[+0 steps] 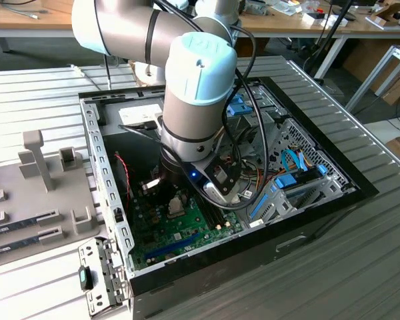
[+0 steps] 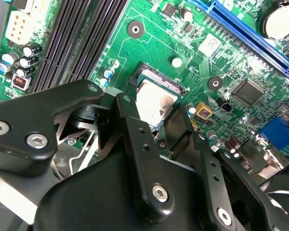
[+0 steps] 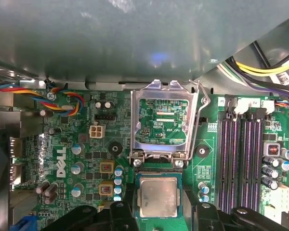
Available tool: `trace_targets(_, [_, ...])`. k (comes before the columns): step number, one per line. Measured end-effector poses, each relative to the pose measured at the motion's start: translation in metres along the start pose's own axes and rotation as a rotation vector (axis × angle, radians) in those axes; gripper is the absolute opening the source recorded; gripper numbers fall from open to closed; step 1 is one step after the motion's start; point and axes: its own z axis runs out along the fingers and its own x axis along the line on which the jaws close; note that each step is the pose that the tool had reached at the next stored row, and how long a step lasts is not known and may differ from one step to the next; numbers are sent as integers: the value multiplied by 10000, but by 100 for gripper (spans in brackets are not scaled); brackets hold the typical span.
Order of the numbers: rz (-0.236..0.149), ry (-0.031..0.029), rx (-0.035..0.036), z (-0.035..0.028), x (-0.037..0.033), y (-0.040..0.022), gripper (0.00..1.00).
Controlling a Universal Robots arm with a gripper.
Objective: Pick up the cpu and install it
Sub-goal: 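Place the cpu into insertion slot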
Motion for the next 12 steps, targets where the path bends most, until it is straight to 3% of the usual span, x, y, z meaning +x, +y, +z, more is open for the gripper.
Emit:
trace_targets(2, [-1, 0, 15, 4, 2, -4, 47])
trace_targets(5, [29, 3, 164, 18, 13, -7, 47])
trace_targets(12, [139, 7, 141, 47, 8, -6, 47])
